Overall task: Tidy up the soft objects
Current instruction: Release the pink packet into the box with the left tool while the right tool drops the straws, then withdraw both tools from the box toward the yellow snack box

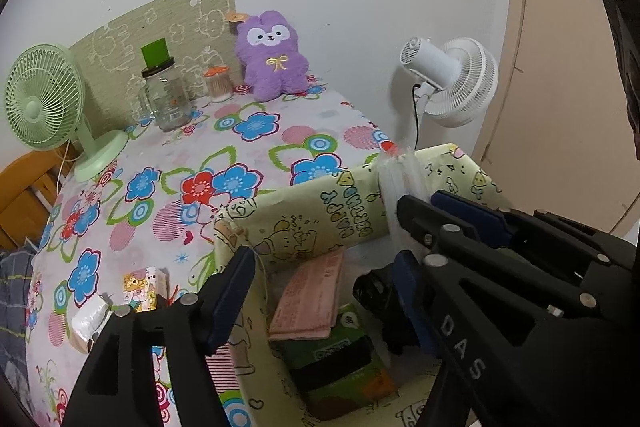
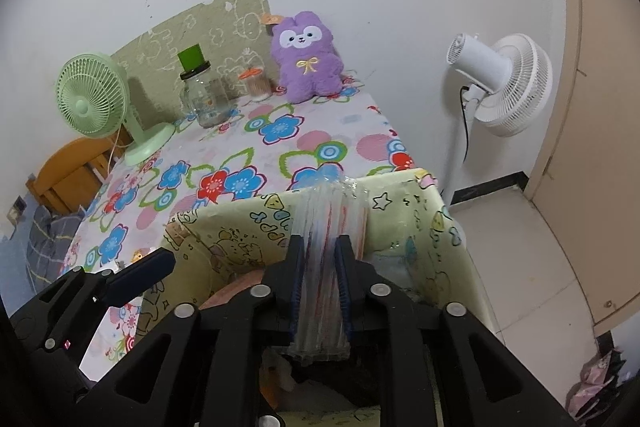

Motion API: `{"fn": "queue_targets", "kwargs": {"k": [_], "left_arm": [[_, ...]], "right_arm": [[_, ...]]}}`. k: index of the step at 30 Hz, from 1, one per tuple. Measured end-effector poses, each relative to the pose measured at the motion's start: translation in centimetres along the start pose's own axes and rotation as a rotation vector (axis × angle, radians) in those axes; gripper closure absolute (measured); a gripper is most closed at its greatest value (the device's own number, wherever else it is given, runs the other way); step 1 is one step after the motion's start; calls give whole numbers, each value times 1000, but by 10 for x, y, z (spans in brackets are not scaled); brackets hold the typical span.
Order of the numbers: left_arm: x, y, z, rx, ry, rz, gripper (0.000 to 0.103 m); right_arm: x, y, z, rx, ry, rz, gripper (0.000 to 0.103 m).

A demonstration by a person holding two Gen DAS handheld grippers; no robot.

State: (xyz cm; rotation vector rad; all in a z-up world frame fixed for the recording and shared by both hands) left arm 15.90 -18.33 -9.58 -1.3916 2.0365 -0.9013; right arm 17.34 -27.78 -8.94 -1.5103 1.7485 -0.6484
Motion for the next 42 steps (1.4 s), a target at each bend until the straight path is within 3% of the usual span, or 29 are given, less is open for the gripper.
{"fn": "queue_targets", "kwargs": {"k": [1, 3, 5, 21, 42], "left_arm": [[-1, 0, 0, 1, 2, -2, 25], [-1, 0, -1, 2, 7, 0, 23], [-1, 0, -3, 7, 14, -1, 23], [-17, 0, -41, 77, 3, -10, 15], [-53, 3, -97, 163, -29, -29, 4]], "right_arm": [[-1, 0, 1, -2, -1, -1, 67], [-2, -1, 0, -1, -4, 5, 43], [-2, -1, -3, 14, -1, 12, 36], [-25, -4, -38, 71, 34, -14, 20], [-79, -8, -88, 160, 49, -76, 9]]}}
Point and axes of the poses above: each gripper's, at about its wrist camera, not at the fingertips, and z roughly the way its jaws point, x to its right, y to its underside, the point moved 4 cm from there along z, roughly the way its jaws point, and after that the axes turned 6 degrees about x, right-handed, at the moved point
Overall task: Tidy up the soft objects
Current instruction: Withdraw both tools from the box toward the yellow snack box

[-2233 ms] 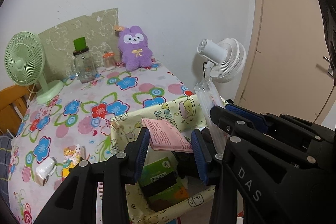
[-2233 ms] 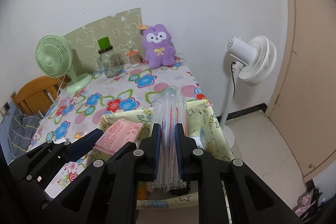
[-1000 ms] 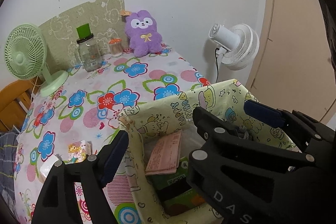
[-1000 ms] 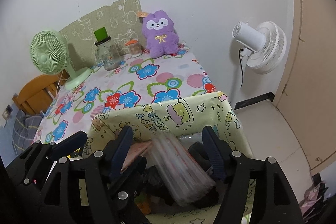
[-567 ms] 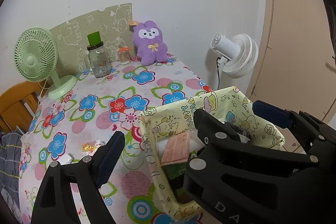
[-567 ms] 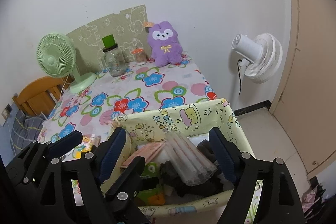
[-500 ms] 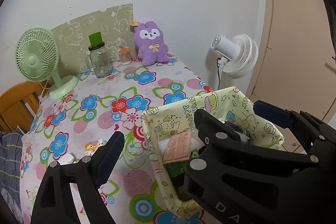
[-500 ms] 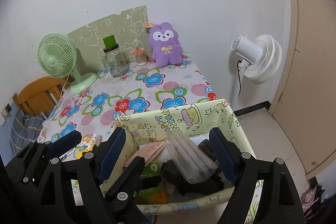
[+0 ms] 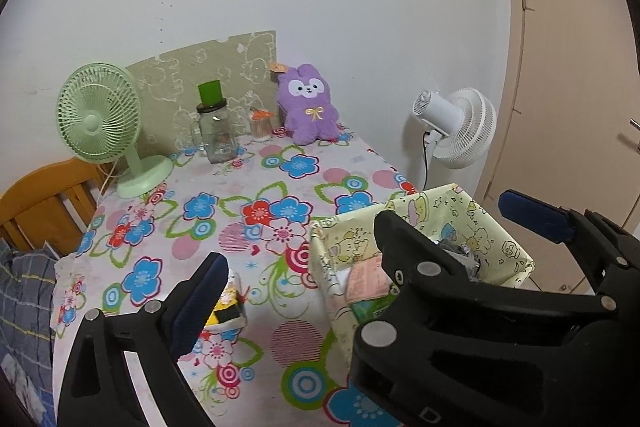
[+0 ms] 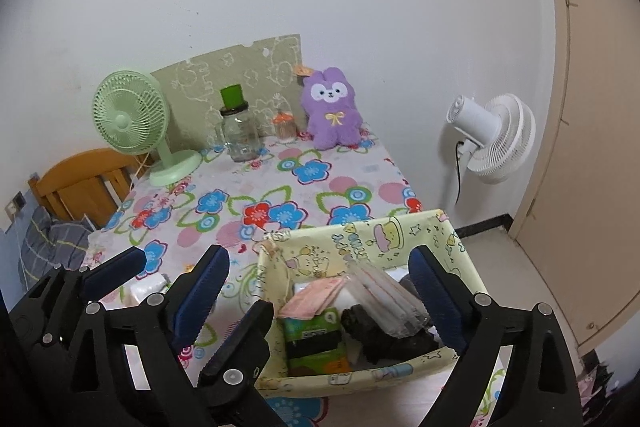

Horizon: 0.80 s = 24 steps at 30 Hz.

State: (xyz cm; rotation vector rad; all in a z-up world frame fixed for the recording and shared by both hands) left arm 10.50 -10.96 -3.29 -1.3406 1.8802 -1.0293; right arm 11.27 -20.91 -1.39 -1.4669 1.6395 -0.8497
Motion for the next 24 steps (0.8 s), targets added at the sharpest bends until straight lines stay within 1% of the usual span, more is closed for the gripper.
{"fn": "queue_targets", "kwargs": {"k": [7, 13, 24], "left_arm": [[-15, 0, -13, 26, -21, -5, 1], [-26, 1, -23, 40, -33, -6, 0], [-50, 8, -31, 49, -59, -16, 0]], "right_arm": [[-19, -4, -11, 34, -4, -24, 5], [-34, -5, -19, 60, -18, -37, 2], [-60, -2, -20, 64, -39, -55, 1]]}}
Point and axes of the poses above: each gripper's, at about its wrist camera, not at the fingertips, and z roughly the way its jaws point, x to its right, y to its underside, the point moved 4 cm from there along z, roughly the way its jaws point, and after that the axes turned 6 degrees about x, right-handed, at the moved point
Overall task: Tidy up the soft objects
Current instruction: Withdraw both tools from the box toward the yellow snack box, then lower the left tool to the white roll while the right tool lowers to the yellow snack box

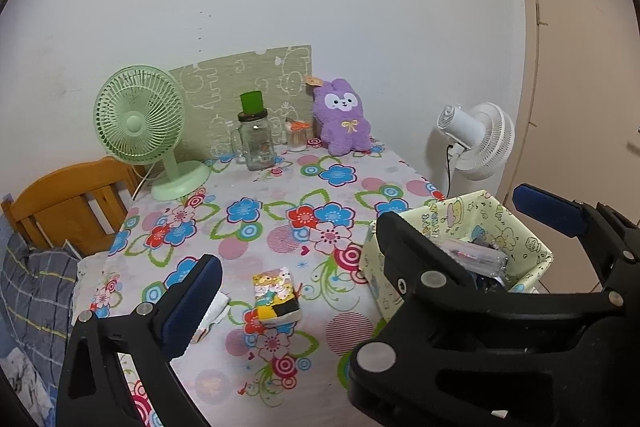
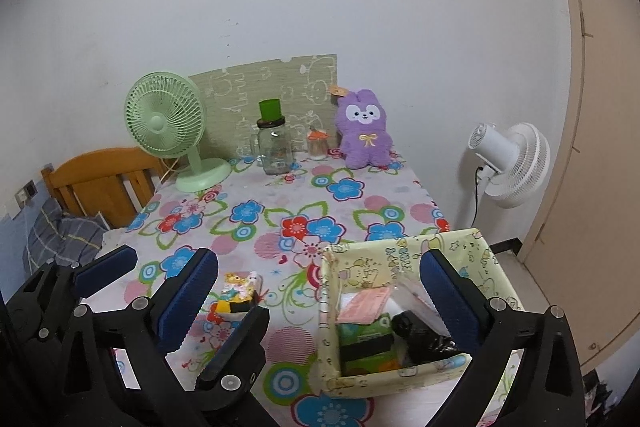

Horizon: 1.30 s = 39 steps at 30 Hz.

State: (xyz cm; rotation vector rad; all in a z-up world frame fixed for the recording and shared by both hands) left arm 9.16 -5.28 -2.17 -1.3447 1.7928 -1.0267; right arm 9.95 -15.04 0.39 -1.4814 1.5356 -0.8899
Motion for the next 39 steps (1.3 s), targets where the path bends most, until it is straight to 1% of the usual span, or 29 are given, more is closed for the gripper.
{"fn": "queue_targets", "kwargs": {"k": [8, 21, 39], "left_arm": [[-16, 4, 0, 3, -11, -11, 0], [-43, 15, 11, -13, -39, -29, 0], [-79, 34, 39, -76, -70, -55, 1]], "right_arm": [[-15, 3, 6, -7, -20, -1, 1], [-40, 12, 27, -34, -61, 1, 1], [-71, 28, 65, -88, -86, -36, 1]]}}
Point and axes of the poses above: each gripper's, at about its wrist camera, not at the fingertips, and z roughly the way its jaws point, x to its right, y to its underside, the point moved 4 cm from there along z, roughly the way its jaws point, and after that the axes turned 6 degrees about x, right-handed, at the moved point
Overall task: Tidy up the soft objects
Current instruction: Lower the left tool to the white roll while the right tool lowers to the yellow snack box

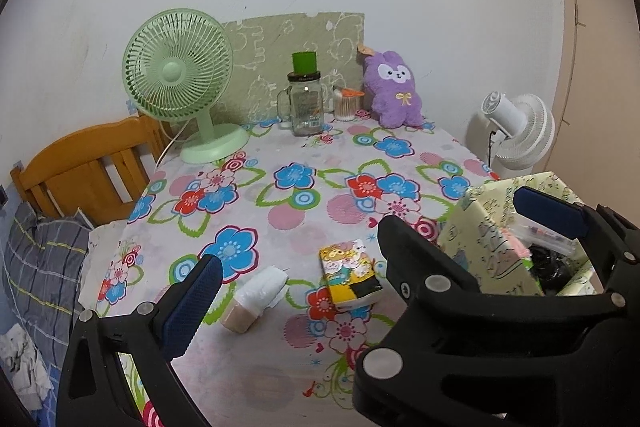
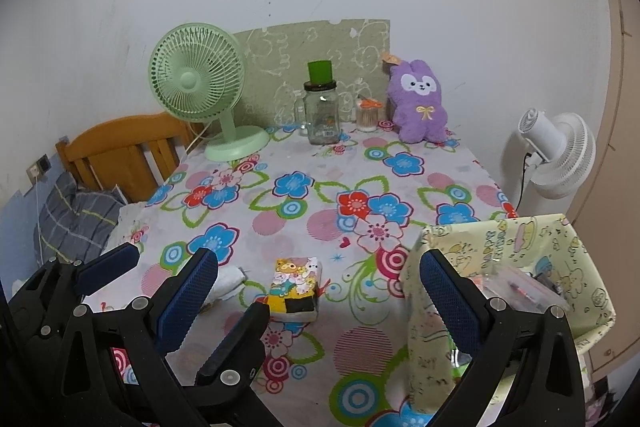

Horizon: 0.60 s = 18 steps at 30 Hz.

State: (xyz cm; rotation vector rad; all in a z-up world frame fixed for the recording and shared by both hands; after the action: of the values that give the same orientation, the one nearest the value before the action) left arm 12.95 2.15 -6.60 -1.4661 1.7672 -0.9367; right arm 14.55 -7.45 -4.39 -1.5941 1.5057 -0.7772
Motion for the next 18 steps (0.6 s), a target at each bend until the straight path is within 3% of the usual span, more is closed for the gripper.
{"fn": "queue_targets", "kwargs": {"k": [18], "left_arm": [[-30, 16, 38, -68, -42, -9, 8]], "right_arm": [[-19, 13, 50, -74, -4, -20, 1]]}}
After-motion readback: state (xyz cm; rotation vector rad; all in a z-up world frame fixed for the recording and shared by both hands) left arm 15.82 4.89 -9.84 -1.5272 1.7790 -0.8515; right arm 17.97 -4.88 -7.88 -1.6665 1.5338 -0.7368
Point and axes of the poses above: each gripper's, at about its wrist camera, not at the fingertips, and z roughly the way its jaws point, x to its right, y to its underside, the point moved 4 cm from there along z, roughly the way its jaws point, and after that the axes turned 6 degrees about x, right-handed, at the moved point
